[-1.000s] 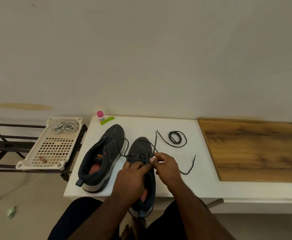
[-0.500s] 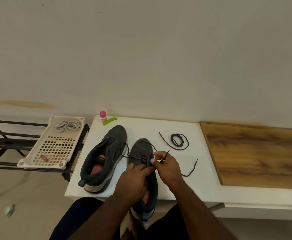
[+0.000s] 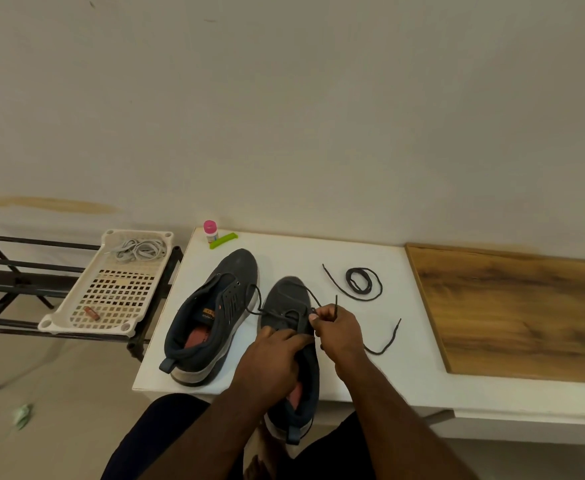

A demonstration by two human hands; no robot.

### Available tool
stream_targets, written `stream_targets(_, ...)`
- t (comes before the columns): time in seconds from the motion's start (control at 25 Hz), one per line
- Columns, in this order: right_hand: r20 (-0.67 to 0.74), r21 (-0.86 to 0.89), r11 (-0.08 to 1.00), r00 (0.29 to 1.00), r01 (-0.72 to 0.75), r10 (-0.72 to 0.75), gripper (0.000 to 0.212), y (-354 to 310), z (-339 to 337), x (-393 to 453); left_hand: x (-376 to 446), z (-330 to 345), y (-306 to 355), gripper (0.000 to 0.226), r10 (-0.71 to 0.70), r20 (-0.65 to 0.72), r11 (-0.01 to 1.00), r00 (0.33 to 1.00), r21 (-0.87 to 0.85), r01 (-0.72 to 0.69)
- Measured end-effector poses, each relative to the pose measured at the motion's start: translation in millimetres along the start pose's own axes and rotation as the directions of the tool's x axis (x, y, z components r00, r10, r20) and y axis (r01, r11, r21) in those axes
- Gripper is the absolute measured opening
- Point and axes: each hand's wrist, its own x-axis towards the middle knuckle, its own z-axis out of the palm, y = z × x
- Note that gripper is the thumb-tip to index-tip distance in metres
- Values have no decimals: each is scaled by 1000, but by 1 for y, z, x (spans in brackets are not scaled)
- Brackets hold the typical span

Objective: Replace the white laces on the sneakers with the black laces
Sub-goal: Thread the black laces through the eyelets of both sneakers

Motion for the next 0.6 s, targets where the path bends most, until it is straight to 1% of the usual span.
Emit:
stream_targets(0.04, -67, -28, 997, 995, 67, -69, 8, 0, 1, -3, 1, 0, 0, 50, -5, 0, 1000, 1000, 5, 5)
stream_targets(0.08, -147, -19, 991, 980, 134, -136, 9, -2, 1, -7, 2, 1, 0, 48, -10, 1, 1000, 1000, 5, 10)
stream_targets(0.16, -285, 99, 963, 934, 252, -215, 11, -8, -4, -13, 4, 2, 0, 46, -19, 1, 1000, 1000, -1, 19)
stream_targets(0.2, -302, 161, 945, 926, 286, -229, 10, -9, -6, -14, 5, 2, 0, 45, -18, 1, 1000, 1000, -1, 18)
stream_targets(0.24, -281, 196, 938, 933, 286, -226, 8, -9, -8, -13, 4, 2, 0, 46, -17, 6, 1000, 1000, -4, 17)
stream_targets(0.28, -222, 193, 950, 954, 243, -199, 7, -7, -8, -12, 4, 2, -1, 47, -13, 8, 1000, 1000, -9, 13)
stream_targets(0.36, -51, 127, 986, 993, 111, -106, 12, -1, -7, -11, 3, 2, -2, 50, -2, 8, 1000, 1000, -9, 2)
stream_targets(0.4, -5, 87, 994, 997, 72, -72, 11, 3, -5, -9, 3, 2, -1, 50, 1, 8, 1000, 1000, -12, 0)
stream_targets(0.44, 11, 43, 997, 998, 68, -68, 9, 5, -2, -7, 3, 2, -1, 50, 3, 7, 1000, 1000, -16, -2)
stream_targets(0.52, -4, -55, 989, 991, 134, -134, 11, 2, 1, -5, 3, 2, -1, 49, 5, 2, 1000, 1000, -22, -5)
stream_targets(0.56, -48, -72, 980, 981, 186, -190, 13, -2, 2, -5, 3, 2, -2, 49, 1, 2, 1000, 1000, -29, -1)
stream_targets(0.6, -118, -39, 969, 962, 243, -246, 16, -7, 0, -7, 3, 2, -2, 49, -6, 0, 999, 1000, -35, 6)
